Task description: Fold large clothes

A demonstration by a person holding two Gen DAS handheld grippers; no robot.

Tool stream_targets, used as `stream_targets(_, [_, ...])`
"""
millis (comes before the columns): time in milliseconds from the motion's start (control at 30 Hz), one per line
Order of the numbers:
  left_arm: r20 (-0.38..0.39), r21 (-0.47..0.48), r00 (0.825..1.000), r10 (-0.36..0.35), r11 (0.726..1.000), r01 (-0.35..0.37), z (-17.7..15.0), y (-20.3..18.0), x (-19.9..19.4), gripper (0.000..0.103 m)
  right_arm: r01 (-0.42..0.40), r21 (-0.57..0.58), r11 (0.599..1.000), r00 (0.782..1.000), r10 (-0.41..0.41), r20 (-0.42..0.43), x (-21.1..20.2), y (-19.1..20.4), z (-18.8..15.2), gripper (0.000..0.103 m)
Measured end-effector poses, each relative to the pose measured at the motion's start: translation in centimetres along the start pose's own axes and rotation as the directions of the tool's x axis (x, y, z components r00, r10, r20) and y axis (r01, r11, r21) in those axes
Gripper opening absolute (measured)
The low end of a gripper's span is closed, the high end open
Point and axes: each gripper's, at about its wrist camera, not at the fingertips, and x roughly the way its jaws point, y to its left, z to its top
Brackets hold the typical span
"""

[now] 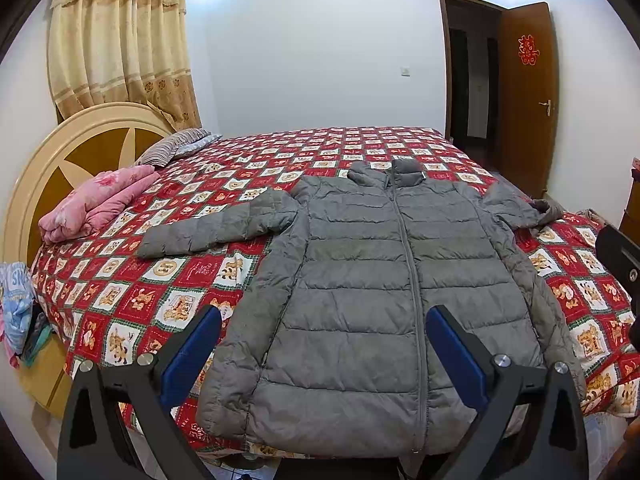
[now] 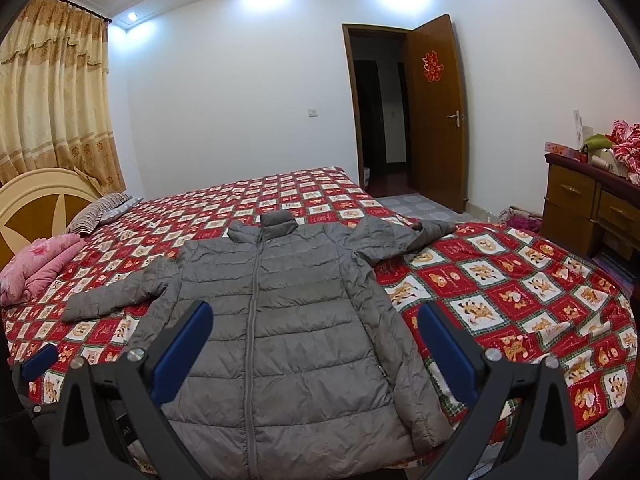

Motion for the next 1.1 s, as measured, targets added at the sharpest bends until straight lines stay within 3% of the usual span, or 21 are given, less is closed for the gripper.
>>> stream_targets(1100, [0.012, 0.003, 1.0, -0.015, 1.0, 0.015, 0.04, -0.52, -0.44, 0.102, -0.001, -0.022, 1.0, 0.999, 0.0, -0.046, 0.39, 0.51, -0.16, 0.103])
